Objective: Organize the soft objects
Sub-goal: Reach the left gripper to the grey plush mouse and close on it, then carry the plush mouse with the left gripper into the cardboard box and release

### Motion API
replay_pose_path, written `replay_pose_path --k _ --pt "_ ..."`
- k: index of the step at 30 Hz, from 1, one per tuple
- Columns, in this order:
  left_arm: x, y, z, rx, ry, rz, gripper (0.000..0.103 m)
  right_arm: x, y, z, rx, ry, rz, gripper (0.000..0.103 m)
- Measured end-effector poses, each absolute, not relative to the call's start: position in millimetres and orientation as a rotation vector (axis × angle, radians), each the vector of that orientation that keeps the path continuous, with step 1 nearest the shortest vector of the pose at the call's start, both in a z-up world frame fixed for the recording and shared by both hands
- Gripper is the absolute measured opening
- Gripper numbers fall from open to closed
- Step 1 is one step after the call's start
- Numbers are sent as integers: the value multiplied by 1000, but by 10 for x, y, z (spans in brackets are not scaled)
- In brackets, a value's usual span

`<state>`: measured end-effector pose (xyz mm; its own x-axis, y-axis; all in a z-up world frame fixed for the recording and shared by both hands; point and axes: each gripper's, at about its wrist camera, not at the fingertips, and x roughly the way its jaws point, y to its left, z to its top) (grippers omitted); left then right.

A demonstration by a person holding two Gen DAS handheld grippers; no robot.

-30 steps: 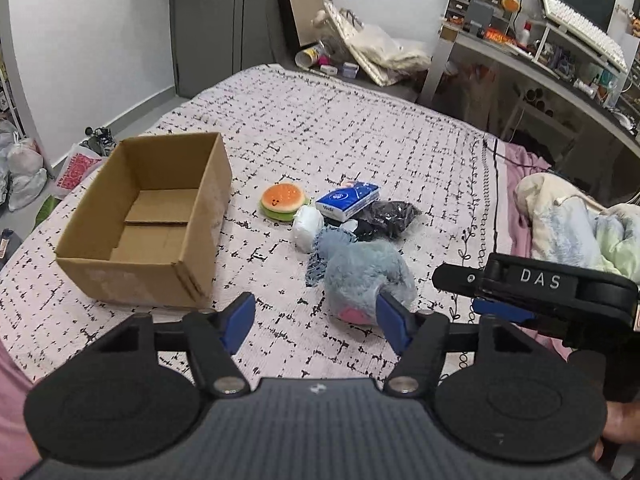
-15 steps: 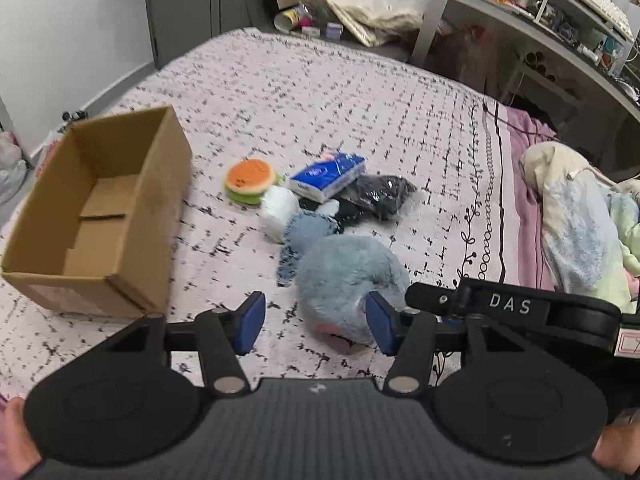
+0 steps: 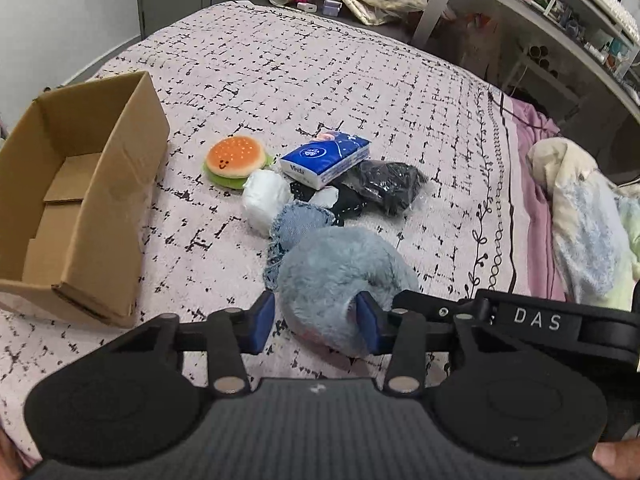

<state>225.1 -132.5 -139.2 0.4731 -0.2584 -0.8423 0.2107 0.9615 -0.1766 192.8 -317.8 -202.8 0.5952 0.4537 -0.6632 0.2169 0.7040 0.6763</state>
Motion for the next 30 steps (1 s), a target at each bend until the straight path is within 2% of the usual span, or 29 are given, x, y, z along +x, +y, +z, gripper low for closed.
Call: replay_pose_path --k 4,16,18,21,28,29,30 --pt "2291 -1225 -1453 -103 1048 -294 29 1980 -3100 -2012 790 930 173 40" --pt "2348 -948 -1513 -212 1024 -302 20 2200 -2863 -1975 722 899 169 39" --pt "2350 -920 -1504 -224 1018 -303 19 2203 -2845 -1971 726 892 185 27" --pt "2329 -892 -1470 -235 1004 -302 18 2167 -2825 -1928 714 879 191 20" --pt "2223 -846 -1222 -238 941 -325 17 2014 -2805 -1684 695 821 187 16" --pt "2204 -842 -1168 -238 926 -330 17 1999 -2786 -1640 693 814 189 8" --pt "2184 -839 -1124 -239 911 -336 17 1991 -2769 -1599 693 810 192 4"
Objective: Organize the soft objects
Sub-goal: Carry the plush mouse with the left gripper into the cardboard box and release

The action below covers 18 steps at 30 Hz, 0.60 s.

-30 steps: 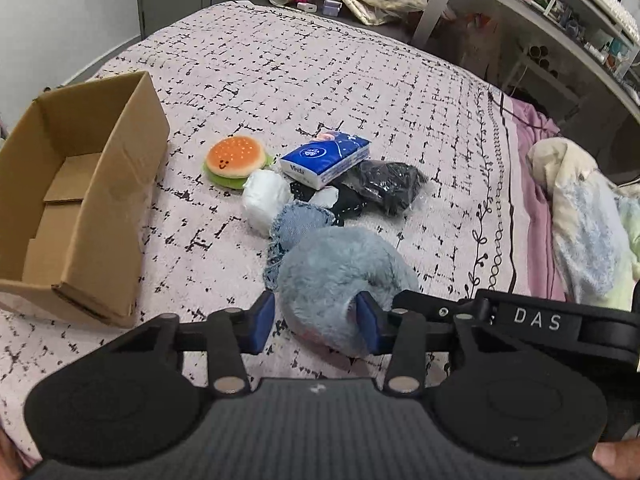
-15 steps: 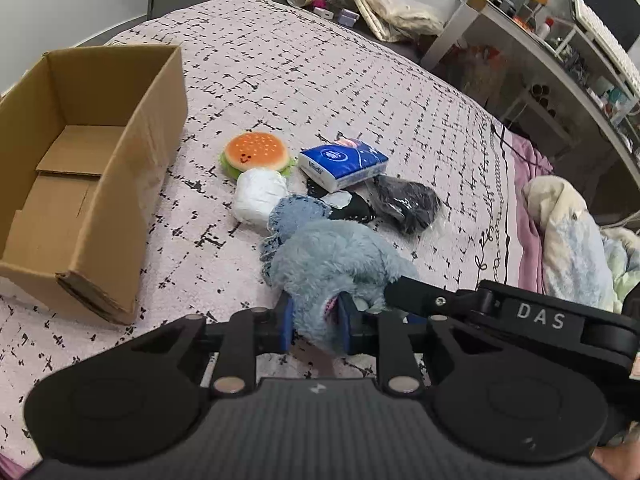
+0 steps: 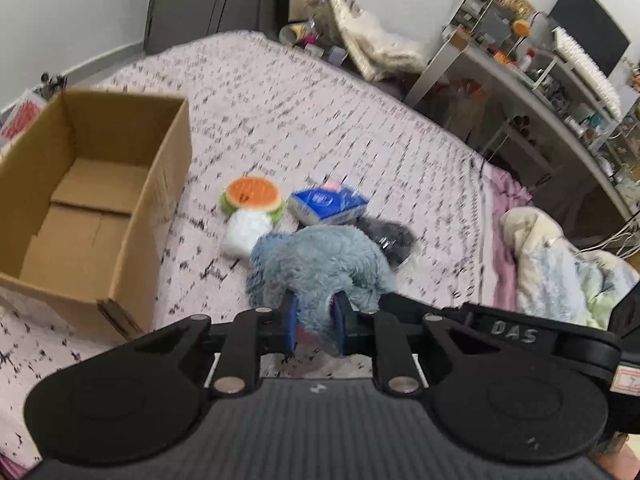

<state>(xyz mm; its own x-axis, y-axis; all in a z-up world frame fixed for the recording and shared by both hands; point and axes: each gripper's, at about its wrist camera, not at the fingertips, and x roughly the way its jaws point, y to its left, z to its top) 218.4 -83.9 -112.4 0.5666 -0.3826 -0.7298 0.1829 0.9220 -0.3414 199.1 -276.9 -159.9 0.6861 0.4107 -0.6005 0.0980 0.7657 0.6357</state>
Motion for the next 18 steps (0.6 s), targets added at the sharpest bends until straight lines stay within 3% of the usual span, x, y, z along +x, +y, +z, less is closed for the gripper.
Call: replay_pose_path --k 18 --pt "2058 -323 -538 -315 744 -347 14 2051 -2285 -1001 662 701 236 3"
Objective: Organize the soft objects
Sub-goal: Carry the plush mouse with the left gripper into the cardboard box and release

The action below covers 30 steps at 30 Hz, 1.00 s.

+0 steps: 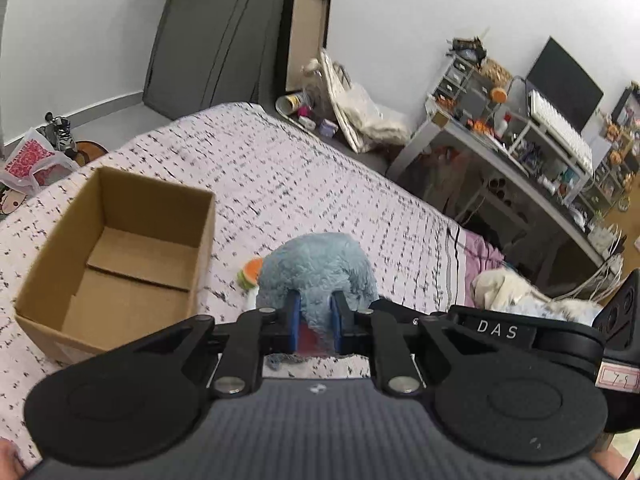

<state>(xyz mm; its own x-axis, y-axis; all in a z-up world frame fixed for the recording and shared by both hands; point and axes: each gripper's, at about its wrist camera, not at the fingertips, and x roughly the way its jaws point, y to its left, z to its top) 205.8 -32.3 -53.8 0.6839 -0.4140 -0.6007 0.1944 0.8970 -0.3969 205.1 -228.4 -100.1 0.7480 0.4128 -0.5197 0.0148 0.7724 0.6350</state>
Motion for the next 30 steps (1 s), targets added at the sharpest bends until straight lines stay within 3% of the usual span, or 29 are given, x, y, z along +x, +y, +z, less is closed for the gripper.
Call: replay_pose_path --k 14,30 --pt "2327 369 -507 -447 710 -294 14 2462 -1637 -778 593 704 286 3" --pt "2847 1042 -971 -581 767 -182 14 3111 -817 -932 490 779 393 3"
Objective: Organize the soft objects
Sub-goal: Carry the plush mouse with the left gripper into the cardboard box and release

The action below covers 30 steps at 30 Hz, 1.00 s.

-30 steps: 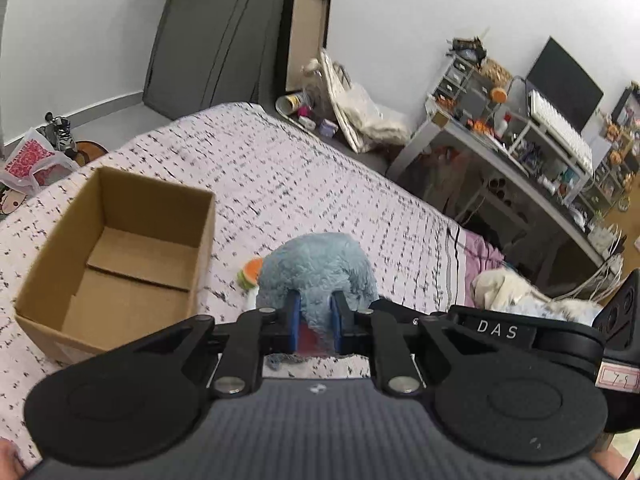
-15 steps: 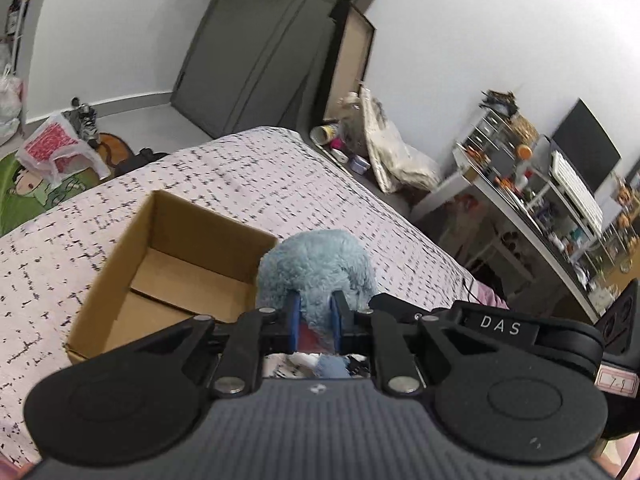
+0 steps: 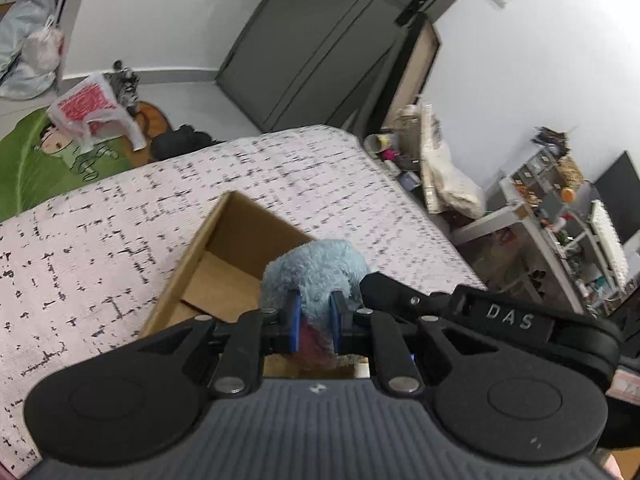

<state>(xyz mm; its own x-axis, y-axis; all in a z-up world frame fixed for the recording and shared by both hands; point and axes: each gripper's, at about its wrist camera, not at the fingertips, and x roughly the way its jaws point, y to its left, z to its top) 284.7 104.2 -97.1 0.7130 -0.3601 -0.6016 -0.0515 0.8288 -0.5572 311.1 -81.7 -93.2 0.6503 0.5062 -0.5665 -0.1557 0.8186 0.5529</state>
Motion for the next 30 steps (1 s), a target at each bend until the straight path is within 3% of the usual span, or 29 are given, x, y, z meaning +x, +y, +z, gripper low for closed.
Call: replay_pose_path --k 13,19,24,28,30 --pt "3181 1189 -1318 -621 804 -122 14 3411 -708 -1290 487 894 328 8" --pt "3216 1185 -1310 -601 822 -58 19 3376 -767 -1261 502 893 330 30" --pt "3169 1060 -1175 -528 816 -62 27 3191 -996 -1114 488 866 307 57" --pt "3062 917 -1033 -469 802 -71 47 3017 -1260 -982 475 839 279 69" --pt "2998 851 -959 -459 788 -89 52 2928 -1403 -922 465 818 248 79"
